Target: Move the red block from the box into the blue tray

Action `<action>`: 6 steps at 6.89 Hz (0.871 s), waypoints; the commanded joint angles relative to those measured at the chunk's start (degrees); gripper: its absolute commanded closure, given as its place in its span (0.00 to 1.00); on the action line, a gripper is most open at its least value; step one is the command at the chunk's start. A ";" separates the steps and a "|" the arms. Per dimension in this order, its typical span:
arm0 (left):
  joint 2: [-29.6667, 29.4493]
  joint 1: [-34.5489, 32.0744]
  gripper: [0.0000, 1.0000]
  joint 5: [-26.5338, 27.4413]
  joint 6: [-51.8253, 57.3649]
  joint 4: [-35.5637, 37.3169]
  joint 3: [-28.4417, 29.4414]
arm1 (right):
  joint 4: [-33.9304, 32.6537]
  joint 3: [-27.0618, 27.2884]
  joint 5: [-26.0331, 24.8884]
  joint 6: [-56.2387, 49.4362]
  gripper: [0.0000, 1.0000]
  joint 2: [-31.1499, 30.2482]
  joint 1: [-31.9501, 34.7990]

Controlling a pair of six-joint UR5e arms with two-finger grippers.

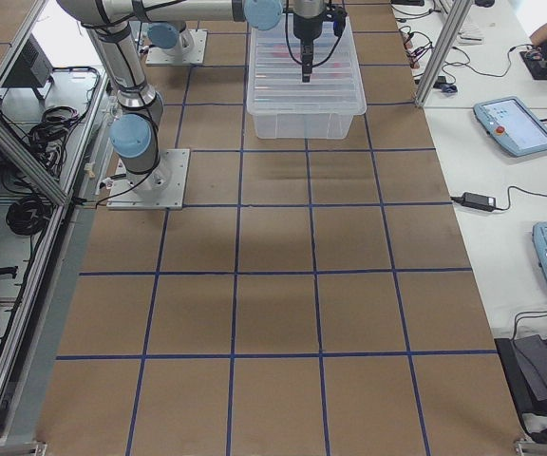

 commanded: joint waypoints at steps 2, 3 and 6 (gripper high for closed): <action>1.18 0.67 0.00 0.02 -0.83 -0.22 -0.13 | -0.20 0.00 -0.17 0.09 0.00 0.02 0.00; 1.18 0.58 0.00 0.02 -0.83 -0.30 -0.22 | -0.64 -0.09 -0.44 0.18 0.00 0.45 0.00; 1.27 0.58 0.00 -0.07 -0.83 -0.22 -0.40 | 0.67 0.26 -0.35 0.00 0.00 1.68 -0.96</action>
